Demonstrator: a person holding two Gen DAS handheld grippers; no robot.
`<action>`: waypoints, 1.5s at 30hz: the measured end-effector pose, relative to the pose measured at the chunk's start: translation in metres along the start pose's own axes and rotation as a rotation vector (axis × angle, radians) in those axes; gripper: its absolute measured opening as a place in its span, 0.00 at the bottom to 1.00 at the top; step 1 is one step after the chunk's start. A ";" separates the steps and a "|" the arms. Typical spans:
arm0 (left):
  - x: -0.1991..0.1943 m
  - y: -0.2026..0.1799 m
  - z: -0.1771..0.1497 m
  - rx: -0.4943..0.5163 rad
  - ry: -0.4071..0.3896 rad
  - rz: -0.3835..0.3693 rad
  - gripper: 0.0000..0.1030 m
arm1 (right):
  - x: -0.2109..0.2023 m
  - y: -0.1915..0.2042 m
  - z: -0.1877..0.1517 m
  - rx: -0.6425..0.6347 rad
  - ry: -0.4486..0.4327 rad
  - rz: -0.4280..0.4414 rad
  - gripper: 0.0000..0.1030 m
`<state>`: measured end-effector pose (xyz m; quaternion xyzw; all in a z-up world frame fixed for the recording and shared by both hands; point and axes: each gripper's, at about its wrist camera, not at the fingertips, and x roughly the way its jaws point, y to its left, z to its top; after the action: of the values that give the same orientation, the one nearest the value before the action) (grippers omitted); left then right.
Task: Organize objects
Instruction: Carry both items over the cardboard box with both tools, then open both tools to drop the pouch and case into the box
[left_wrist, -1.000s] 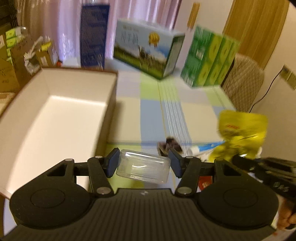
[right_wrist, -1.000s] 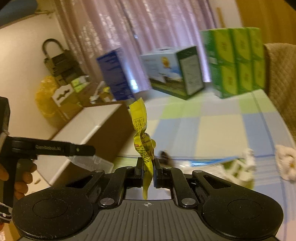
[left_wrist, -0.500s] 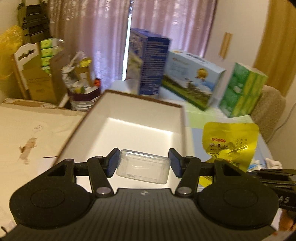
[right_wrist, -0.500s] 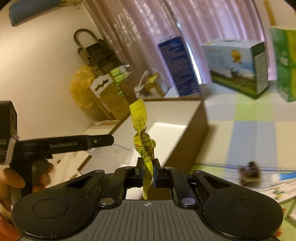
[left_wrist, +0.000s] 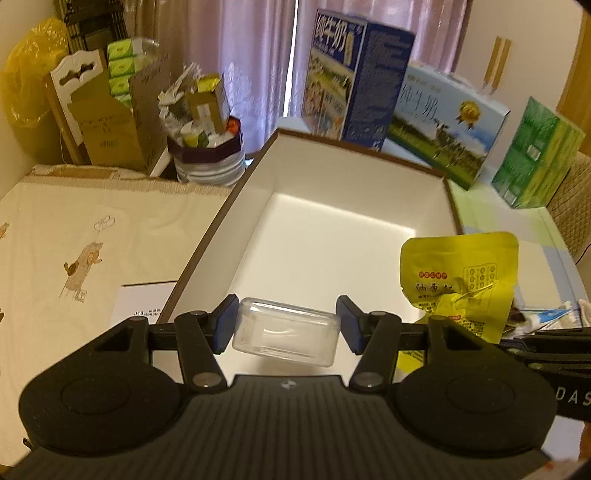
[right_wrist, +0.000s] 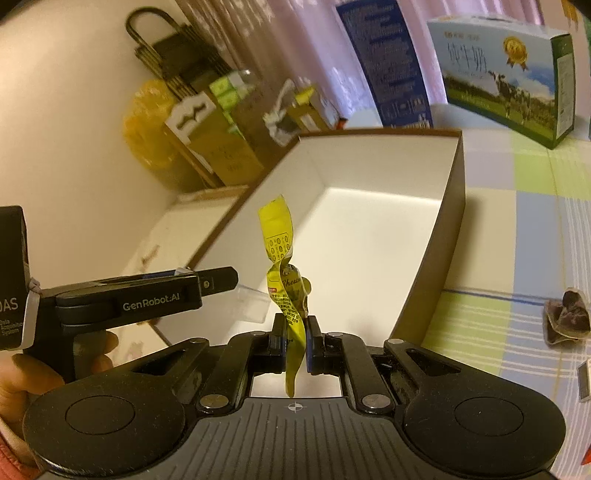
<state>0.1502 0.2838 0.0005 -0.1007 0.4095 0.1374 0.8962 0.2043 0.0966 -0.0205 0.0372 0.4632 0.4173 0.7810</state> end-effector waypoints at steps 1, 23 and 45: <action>0.004 0.001 0.001 0.000 0.002 -0.003 0.52 | 0.005 0.000 0.001 0.002 0.011 -0.011 0.05; 0.048 0.009 0.008 0.029 0.085 -0.049 0.72 | 0.050 -0.007 0.016 0.053 0.116 -0.178 0.06; 0.030 0.011 -0.001 0.040 0.091 -0.055 0.79 | 0.046 0.005 0.013 0.000 0.102 -0.201 0.38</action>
<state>0.1647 0.2990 -0.0241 -0.1001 0.4495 0.0996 0.8820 0.2214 0.1355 -0.0425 -0.0308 0.5038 0.3384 0.7942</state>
